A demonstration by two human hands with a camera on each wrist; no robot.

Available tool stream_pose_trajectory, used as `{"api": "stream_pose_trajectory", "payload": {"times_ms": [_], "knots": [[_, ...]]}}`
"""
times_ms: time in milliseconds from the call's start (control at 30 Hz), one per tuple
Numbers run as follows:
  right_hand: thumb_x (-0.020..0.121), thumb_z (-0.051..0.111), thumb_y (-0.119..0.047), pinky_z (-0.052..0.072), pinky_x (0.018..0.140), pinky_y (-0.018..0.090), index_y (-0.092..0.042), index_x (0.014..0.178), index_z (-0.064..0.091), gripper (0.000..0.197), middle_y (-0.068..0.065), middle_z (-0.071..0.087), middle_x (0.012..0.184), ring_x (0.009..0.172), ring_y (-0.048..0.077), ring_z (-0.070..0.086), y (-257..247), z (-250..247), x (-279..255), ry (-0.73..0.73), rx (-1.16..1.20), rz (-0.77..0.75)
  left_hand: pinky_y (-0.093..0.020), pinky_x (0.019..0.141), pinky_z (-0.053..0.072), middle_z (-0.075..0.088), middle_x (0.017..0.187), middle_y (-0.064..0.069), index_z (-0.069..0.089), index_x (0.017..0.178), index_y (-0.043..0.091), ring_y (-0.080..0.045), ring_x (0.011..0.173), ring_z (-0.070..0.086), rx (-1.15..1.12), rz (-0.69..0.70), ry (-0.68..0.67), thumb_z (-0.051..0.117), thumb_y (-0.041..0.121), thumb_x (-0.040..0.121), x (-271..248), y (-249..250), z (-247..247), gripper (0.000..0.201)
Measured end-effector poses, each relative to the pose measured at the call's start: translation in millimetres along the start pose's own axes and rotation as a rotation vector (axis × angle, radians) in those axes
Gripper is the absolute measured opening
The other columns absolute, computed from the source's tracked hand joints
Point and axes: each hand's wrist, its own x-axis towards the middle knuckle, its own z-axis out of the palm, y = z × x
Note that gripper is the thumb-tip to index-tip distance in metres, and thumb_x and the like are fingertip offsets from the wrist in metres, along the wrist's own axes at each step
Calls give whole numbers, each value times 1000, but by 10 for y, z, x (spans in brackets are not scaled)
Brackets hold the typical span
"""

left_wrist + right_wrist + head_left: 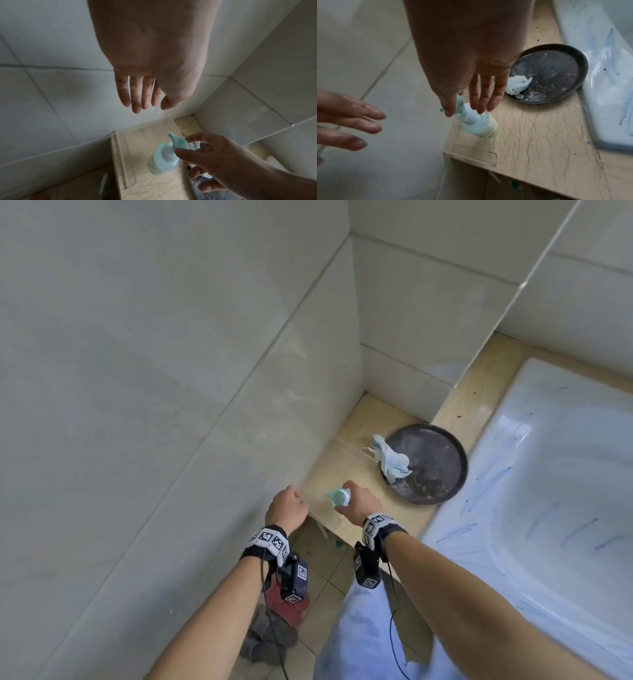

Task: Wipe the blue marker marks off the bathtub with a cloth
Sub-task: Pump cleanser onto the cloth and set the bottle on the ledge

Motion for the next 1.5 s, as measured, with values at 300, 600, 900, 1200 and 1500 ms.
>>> {"api": "stream_pose_trajectory", "payload": {"times_ms": [300,600,900,1200,1500], "knots": [[75,78,-18,50,51,27,-18,96,59,29,10,71,97,71,21,68,-141,-102,4,39,241,96,-34,88,52,65,112,3,60,116,20,-19,100,61,6,37,-25,53,23,89,-6,-75,-76,28],[75,84,-29,53,53,26,-16,97,65,33,6,71,89,67,16,67,279,-1338,-1456,417,788,9,-33,98,47,52,137,2,42,140,24,-17,119,54,-1,374,-101,76,36,77,-683,1085,469,72],[83,75,-11,48,53,25,-9,98,64,19,4,65,77,59,13,61,1635,-2435,-3439,637,891,-39,-39,115,33,32,156,1,21,155,21,-19,143,33,-131,730,-84,87,49,63,-2283,2747,1720,117],[86,74,-7,48,59,26,-4,94,69,10,10,68,76,62,15,58,3174,-3319,-5393,692,981,-13,-37,95,51,53,131,16,37,141,33,-9,117,52,-163,1058,-157,82,63,55,-4034,3923,3115,102],[90,68,-5,48,59,23,6,111,65,24,12,65,83,61,13,53,3770,-3599,-6173,872,1368,-198,-33,68,56,63,106,8,47,120,25,-15,88,64,-192,1272,-196,88,50,61,-4651,4717,3228,76]]}}
